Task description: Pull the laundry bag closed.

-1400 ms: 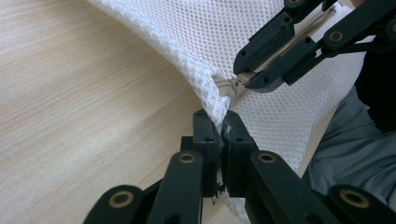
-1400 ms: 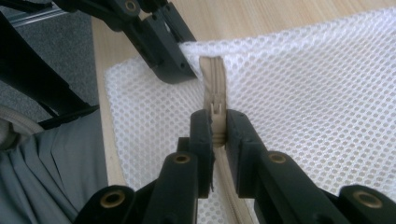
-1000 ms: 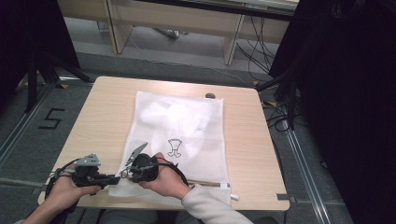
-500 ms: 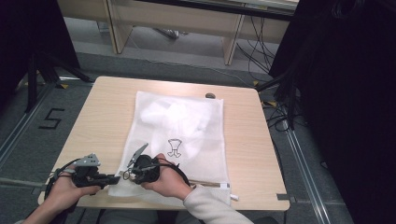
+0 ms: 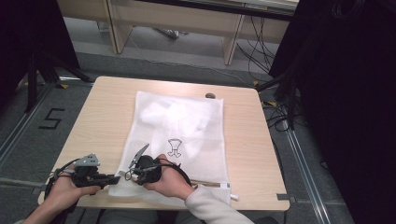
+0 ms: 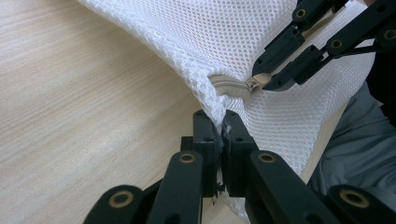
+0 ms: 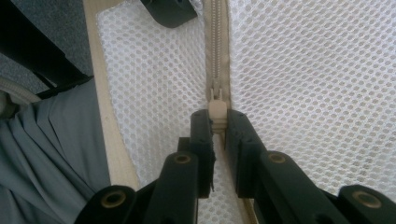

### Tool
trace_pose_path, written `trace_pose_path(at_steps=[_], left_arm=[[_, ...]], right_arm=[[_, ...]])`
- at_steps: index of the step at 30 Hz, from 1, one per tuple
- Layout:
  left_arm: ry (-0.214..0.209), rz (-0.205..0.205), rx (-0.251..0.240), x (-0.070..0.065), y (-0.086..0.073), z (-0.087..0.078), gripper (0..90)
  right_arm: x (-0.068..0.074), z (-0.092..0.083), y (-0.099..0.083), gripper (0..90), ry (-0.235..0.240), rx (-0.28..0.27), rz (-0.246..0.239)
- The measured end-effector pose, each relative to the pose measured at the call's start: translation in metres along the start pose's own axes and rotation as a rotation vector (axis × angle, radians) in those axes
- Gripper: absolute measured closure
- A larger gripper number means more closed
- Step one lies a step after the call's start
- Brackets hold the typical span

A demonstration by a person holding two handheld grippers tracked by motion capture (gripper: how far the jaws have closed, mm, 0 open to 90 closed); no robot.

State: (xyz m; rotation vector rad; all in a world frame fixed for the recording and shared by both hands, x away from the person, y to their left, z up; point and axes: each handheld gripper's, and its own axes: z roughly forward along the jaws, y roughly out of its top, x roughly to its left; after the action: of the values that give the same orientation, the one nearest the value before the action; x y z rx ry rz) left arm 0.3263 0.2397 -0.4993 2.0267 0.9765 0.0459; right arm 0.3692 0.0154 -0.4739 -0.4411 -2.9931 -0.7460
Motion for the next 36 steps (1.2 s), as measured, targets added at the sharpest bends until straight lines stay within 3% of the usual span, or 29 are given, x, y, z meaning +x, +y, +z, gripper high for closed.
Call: trace_pose_path(at_steps=[3,5,9,15,21,26,27,29,31,33,35,36], left_arm=[[-0.003,0.002,0.009,0.0000,0.0006,-0.0003,85.5],[0.009,-0.008,-0.014,-0.0007,-0.0005,0.0008,85.5],[0.004,0.003,0.006,0.0005,0.0003,-0.0005,85.5],[0.008,-0.007,-0.019,-0.0007,-0.0005,0.0007,85.4],[0.007,0.000,0.007,0.0007,0.0004,-0.0011,85.3],[0.008,-0.004,0.008,0.0008,0.0002,-0.0010,85.4],[0.016,-0.005,-0.013,0.0002,-0.0005,0.0002,85.3],[0.005,-0.005,0.008,0.0009,0.0003,-0.0010,85.4],[0.018,-0.008,-0.014,0.0001,-0.0005,0.0003,85.3],[0.008,-0.009,0.007,0.0008,0.0002,-0.0010,85.4],[0.018,-0.014,-0.019,-0.0003,-0.0007,0.0008,85.4],[0.008,-0.012,0.006,0.0007,0.0001,-0.0007,85.4]], right_arm=[[-0.0004,-0.0003,0.0000,82.3,0.001,0.010,-0.019],[0.0001,-0.0006,-0.0003,82.3,-0.003,0.016,-0.013],[-0.0009,-0.0015,-0.0026,82.3,-0.003,0.015,-0.007],[-0.0008,-0.0030,-0.0037,82.3,-0.003,0.024,-0.009],[-0.0014,-0.0045,-0.0062,82.3,-0.004,0.034,0.001],[-0.0014,-0.0044,-0.0072,82.3,-0.003,0.035,-0.004],[-0.0013,-0.0047,-0.0075,82.3,-0.003,0.038,-0.001],[-0.0010,-0.0058,-0.0082,82.3,-0.005,0.040,0.008],[-0.0010,-0.0063,-0.0086,82.3,-0.004,0.043,0.008],[-0.0013,-0.0069,-0.0090,82.3,-0.004,0.047,0.004],[-0.0016,-0.0069,-0.0092,82.3,-0.004,0.051,0.003],[-0.0018,-0.0068,-0.0095,82.3,-0.003,0.049,0.004]])
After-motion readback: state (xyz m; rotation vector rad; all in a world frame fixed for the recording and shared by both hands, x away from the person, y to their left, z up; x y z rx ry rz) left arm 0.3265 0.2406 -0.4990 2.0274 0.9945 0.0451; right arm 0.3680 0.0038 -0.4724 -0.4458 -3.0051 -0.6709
